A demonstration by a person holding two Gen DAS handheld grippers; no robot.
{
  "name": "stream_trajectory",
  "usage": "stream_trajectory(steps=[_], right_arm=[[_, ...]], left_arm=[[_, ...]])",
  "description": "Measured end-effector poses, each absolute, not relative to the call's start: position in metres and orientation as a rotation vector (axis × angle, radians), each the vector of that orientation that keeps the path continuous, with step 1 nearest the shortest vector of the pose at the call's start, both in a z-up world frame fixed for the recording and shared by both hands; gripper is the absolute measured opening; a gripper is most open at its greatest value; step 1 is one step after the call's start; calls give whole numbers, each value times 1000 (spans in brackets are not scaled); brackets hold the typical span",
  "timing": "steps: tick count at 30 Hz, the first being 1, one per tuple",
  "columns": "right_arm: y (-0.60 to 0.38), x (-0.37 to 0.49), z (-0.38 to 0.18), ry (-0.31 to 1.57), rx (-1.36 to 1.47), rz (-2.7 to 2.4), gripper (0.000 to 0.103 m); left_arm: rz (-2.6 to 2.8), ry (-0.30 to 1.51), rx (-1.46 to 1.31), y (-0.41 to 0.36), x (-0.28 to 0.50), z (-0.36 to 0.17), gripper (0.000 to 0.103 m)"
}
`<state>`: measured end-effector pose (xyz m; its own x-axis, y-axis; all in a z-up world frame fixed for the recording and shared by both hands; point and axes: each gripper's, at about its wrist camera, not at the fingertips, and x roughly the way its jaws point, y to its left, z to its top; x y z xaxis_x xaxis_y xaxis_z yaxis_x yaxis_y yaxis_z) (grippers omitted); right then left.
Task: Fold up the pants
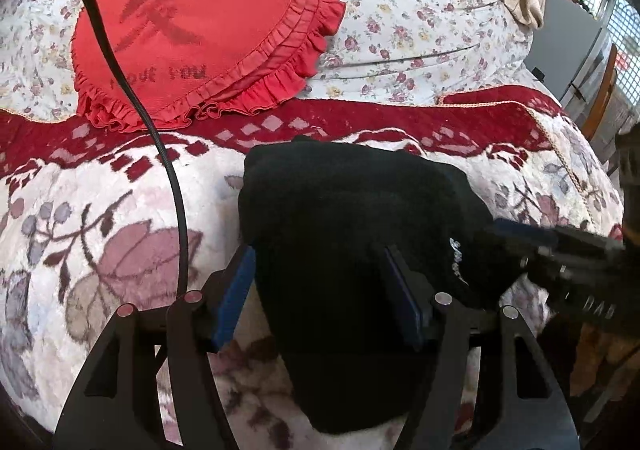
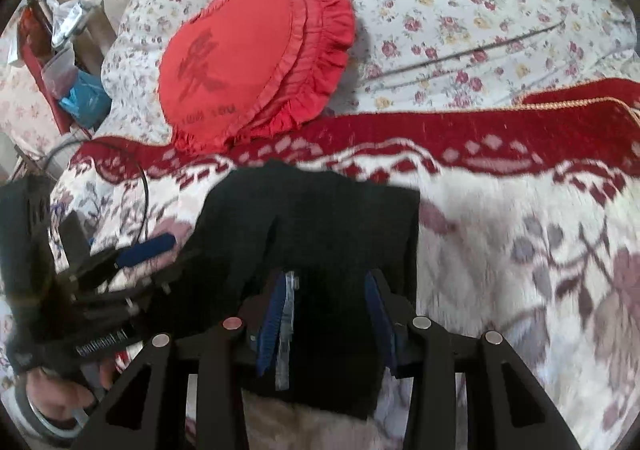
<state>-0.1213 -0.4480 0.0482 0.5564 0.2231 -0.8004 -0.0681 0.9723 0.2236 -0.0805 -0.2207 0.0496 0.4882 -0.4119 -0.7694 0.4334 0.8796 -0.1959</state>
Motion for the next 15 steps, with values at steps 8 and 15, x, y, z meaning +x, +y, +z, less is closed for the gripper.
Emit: stream_trajectory(steps=[8, 15], right_arm=[[-447, -141, 25, 1004, 135, 140, 40], [-451, -141, 24, 1010, 152, 135, 41]], left_arm=[[-518, 949, 27, -224, -98, 36, 66], [-504, 965, 16, -224, -99, 33, 72]])
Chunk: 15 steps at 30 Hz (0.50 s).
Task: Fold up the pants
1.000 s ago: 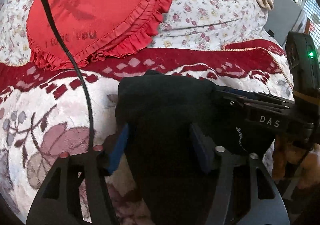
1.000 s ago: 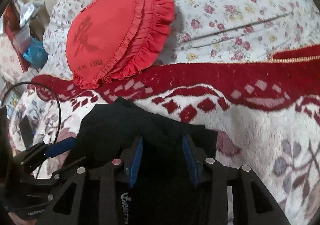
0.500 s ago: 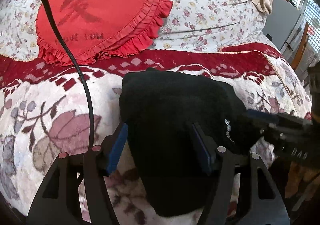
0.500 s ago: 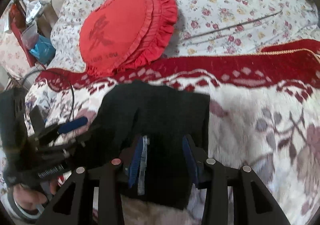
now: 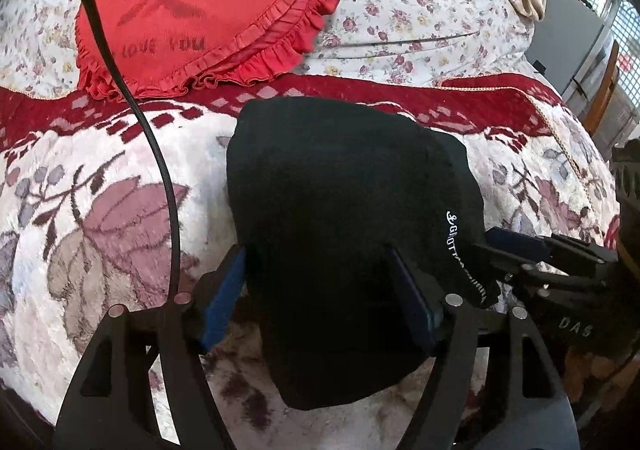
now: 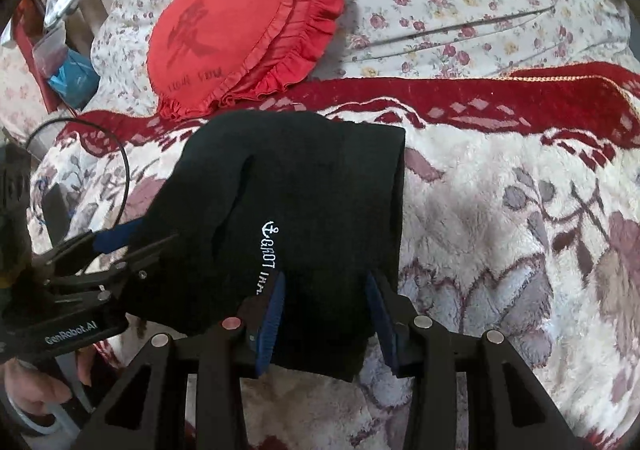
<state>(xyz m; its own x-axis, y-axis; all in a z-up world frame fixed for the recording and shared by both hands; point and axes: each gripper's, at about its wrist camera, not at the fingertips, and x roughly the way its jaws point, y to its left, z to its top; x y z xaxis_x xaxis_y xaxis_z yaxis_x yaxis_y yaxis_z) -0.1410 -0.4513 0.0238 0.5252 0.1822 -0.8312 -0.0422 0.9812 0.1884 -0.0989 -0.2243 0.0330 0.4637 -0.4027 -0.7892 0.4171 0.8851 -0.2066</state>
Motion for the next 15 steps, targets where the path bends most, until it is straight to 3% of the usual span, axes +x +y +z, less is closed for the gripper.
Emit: stream_trajectory(steps=[9, 15], right_arm=[[-459, -139, 51, 959, 212, 144, 41], [-449, -135, 39, 1004, 195, 173, 42]], left_arm=[[-502, 955, -3, -219, -101, 44, 72], [-509, 972, 1, -221, -103, 34, 72]])
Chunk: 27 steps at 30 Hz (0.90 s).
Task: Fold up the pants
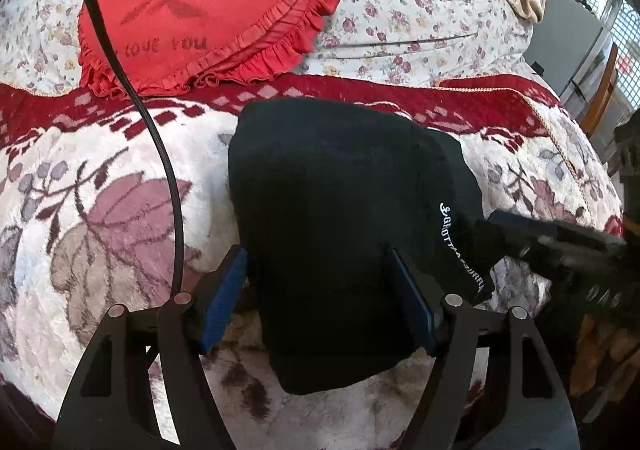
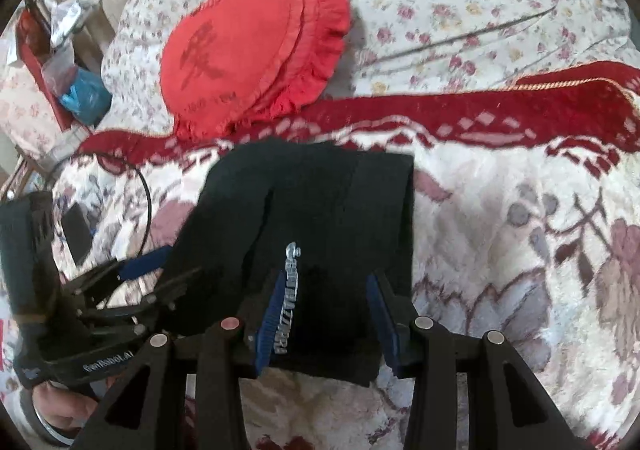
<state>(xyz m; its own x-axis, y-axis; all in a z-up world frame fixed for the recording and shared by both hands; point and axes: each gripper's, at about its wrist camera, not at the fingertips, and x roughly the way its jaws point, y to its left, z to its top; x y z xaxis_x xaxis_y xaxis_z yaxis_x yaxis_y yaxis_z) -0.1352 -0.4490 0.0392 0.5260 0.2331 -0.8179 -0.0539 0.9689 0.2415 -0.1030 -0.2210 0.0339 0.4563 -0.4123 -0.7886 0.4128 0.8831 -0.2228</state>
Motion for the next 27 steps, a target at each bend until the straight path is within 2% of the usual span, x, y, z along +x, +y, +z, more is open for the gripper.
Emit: stream_trajectory(steps=[8, 11, 19, 24, 27], right_arm=[[-453, -134, 36, 1008, 229, 174, 46], [-453, -135, 43, 988, 232, 179, 46], [-457, -135, 41, 990, 242, 171, 47], [-484, -134, 43, 951, 325, 98, 61], [-495, -127, 34, 965, 384, 112, 63]], left_arm=[[-506, 974, -5, -223, -102, 33, 72], [-500, 977, -5, -224, -101, 31, 80], [-524, 1005, -26, -221, -97, 30, 80], [-599, 1060, -196, -199, -82, 36, 81], [-565, 1069, -214, -193, -73, 35, 81]])
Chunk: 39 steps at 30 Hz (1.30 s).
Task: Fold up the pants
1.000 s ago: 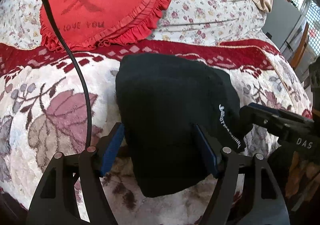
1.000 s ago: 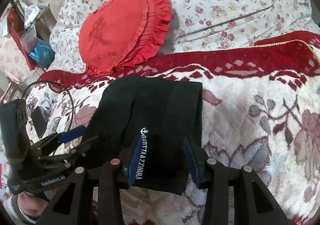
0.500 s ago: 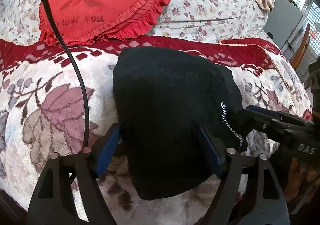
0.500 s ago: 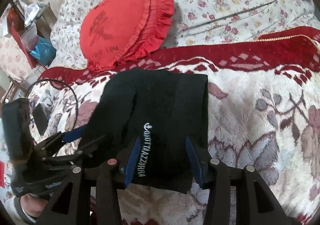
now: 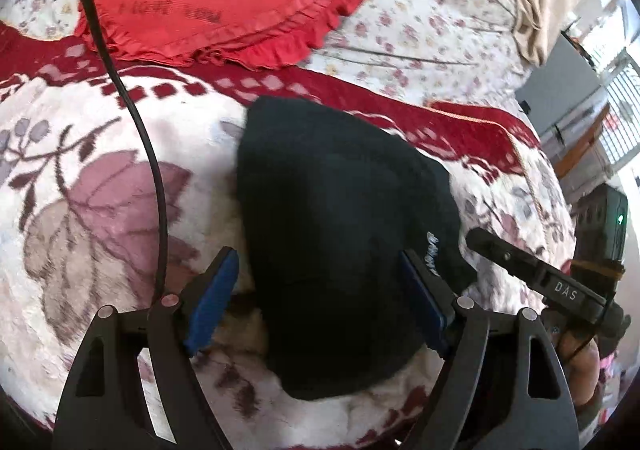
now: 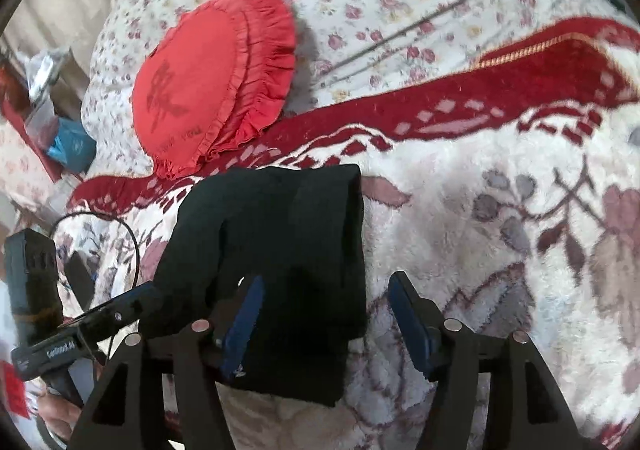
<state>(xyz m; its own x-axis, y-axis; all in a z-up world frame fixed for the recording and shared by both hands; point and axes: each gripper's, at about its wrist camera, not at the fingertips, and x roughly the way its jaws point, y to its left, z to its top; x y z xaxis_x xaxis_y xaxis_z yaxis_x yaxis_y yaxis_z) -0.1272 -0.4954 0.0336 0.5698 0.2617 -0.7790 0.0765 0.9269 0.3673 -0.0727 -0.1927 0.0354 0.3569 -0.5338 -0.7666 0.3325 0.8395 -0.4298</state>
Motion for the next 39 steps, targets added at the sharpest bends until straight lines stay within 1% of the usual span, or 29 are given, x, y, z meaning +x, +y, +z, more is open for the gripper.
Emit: stream_trajectory(steps=[5, 8, 13, 16, 18, 19, 21, 26, 27, 28, 30, 31, 32, 33, 36, 39], right_arm=[[-502, -114, 12, 1000, 513, 199, 63], [-494, -109, 6, 1006, 464, 219, 63], [-498, -104, 0, 977, 513, 242, 71], [-503, -101, -4, 963, 546, 251, 72], [-504, -100, -5, 953, 550, 256, 73], [-503, -100, -5, 950, 545, 260, 74], [-500, -99, -4, 940, 517, 269, 74], [-493, -102, -1, 922, 445, 235, 50], [-492, -104, 2, 910, 455, 242, 41], [-492, -104, 3, 906, 463, 254, 36], [-486, -106, 9, 896, 446, 256, 33], [-482, -107, 14, 888, 433, 258, 31], [-479, -107, 18, 883, 432, 263, 30], [-476, -107, 26, 865, 436, 271, 29], [-464, -100, 48, 821, 436, 316, 26], [-445, -84, 58, 808, 403, 342, 25]], left_arm=[[-541, 1089, -190, -192, -62, 28, 81], [-545, 1094, -197, -195, -57, 24, 81], [-568, 1121, -208, -204, -50, 16, 81], [-582, 1124, -204, -209, -47, 13, 81], [-587, 1125, -206, -212, -45, 11, 83], [-589, 1127, -212, -213, -44, 10, 83], [-589, 1129, -223, -214, -42, 9, 84], [-590, 1080, -202, -219, -47, 9, 84], [-593, 1065, -187, -220, -49, 9, 80], [-602, 1051, -176, -221, -52, 10, 77], [-613, 1043, -171, -221, -54, 15, 64], [-615, 1039, -171, -219, -54, 18, 59], [-623, 1033, -179, -215, -53, 24, 51], [-634, 1030, -191, -211, -52, 29, 47], [-638, 1004, -207, -197, -46, 47, 45], [-609, 958, -197, -183, -37, 63, 45]])
